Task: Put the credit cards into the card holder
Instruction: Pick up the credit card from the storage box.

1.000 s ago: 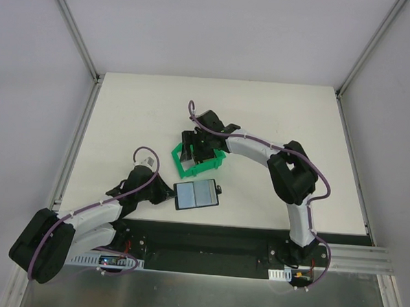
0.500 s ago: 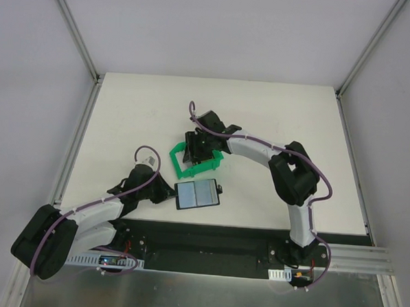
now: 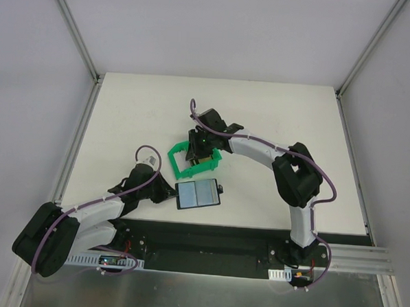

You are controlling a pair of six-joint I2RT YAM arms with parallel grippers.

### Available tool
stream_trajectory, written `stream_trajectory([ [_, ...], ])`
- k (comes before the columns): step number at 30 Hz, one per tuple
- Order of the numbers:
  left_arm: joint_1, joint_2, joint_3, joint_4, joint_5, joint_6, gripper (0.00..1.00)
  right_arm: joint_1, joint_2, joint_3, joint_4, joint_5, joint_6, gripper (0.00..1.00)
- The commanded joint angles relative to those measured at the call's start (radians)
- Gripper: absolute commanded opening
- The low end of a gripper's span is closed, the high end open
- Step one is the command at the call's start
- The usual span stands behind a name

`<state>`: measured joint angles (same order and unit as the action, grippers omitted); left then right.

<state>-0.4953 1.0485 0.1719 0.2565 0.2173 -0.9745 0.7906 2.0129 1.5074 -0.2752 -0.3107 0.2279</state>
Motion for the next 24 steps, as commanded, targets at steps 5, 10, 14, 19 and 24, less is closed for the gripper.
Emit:
stream_trajectory([
  [5,0.009,0.028,-0.015,-0.089,-0.015,0.046,0.0,0.002,-0.083,0.016,-0.027,0.048,-0.028,0.14],
  [10,0.009,0.031,-0.015,-0.088,-0.012,0.046,0.0,0.002,-0.1,0.043,-0.062,0.13,-0.064,0.04],
  [14,0.009,0.03,-0.018,-0.088,-0.013,0.046,0.0,0.002,-0.124,0.051,-0.068,0.199,-0.082,0.0],
  [19,0.009,0.019,-0.025,-0.088,-0.007,0.043,0.0,0.002,-0.216,0.007,-0.024,0.251,-0.088,0.0],
  [24,0.009,0.013,-0.031,-0.089,-0.002,0.043,0.0,-0.007,-0.376,-0.133,0.072,0.243,-0.015,0.01],
])
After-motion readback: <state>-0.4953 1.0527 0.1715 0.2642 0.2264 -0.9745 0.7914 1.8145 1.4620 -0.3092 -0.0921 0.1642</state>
